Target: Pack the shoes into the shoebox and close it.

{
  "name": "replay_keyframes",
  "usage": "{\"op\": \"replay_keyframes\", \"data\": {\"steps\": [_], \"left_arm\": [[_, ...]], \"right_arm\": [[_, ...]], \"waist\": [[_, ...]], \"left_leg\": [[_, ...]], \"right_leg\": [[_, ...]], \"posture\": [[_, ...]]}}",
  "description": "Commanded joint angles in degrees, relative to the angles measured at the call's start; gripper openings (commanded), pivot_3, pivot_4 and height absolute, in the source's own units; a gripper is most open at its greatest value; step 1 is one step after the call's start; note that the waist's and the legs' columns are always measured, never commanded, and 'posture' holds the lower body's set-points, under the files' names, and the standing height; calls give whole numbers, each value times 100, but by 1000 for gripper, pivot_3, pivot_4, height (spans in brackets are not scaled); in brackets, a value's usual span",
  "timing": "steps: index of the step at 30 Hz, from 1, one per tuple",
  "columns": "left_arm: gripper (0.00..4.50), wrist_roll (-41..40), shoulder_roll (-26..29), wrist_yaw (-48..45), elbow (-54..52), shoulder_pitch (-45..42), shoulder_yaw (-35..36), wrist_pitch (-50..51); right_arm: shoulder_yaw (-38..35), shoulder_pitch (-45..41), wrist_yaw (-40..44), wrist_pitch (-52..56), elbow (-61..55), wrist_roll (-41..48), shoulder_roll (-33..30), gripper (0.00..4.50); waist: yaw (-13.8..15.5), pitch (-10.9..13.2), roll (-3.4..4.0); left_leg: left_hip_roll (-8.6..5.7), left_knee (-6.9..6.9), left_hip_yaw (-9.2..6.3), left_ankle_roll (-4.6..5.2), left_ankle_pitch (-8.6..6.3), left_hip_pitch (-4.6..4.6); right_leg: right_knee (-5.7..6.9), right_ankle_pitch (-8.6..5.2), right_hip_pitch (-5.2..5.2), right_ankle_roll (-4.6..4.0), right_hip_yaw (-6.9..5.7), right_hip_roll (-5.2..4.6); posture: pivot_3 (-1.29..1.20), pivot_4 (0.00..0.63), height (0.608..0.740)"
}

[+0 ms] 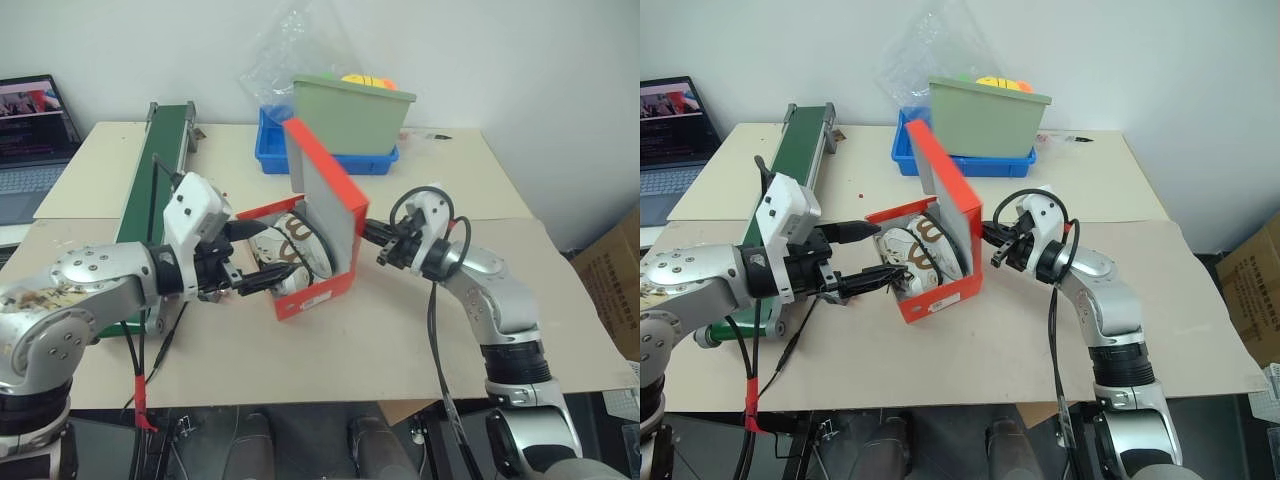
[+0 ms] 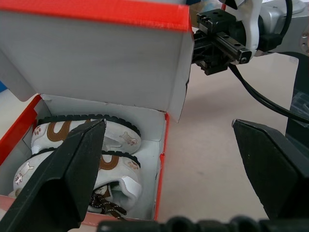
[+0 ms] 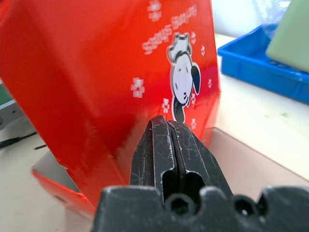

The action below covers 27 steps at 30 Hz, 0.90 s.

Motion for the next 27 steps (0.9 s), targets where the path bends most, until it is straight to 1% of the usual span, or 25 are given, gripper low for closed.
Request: {"op": "replay_keyframes", "data": {"steps": [1,5,9,12,15,17,20,24,27], "left_arm": [[4500,46,-1,3,-95,-98,69,-158],[4500,46,50,113,-190,34,212,-113],[4500,20,43,317,-339,238,391,-65],[4500,52,-2,497,-426,416,466,-70],[4500,218,-102,750,-454,539,435,-121],[4500,423,-158,955,-442,582,401,-155],[4500,633,-287,1276,-393,579,438,-130],[4500,823,-358,1542,-384,647,518,-61],[4500,979,-407,1742,-416,743,592,-41]], "right_arm": [[134,53,13,155,-322,124,0,78],[408,82,40,99,-225,35,39,78],[662,-121,137,-55,91,-117,62,78],[956,-685,230,-459,851,-489,200,78],[1106,-1337,267,-1003,1933,-798,538,78],[1208,-1596,354,-1412,2575,-1012,728,78],[1354,-1759,497,-1892,3304,-1249,973,78],[1568,-1738,663,-2305,3942,-1550,1182,78],[1956,-1679,519,-2765,4680,-2140,1273,78]], "waist": [[-1,0,0],[-3,0,0],[-15,0,0],[-32,0,0],[-34,0,0],[-29,0,0],[11,0,-1],[29,0,-2],[-1,-2,-4]], "left_leg": [[0,-1,0,0,0,0],[0,-5,0,0,0,0],[0,-10,2,0,0,0],[0,-12,2,0,0,0],[1,-13,2,0,0,1],[0,-15,2,0,0,1],[0,-24,2,1,1,0],[0,-42,2,0,0,-3],[0,-50,2,0,0,5]], "right_leg": [[0,0,0,0,0,0],[-2,-1,-2,-1,0,0],[-2,-2,-5,-2,1,0],[-2,-2,-8,-2,1,0],[-1,-1,-10,-1,2,1],[-2,-1,-10,-2,1,1],[-11,1,-6,-11,-2,0],[-31,2,-6,-11,-4,-1],[-30,2,-3,-12,-4,0]], "posture": [[0,150,740],[0,150,740],[0,150,740],[0,150,740],[0,150,740],[0,150,740],[0,150,740],[0,150,740],[0,150,740]]}}
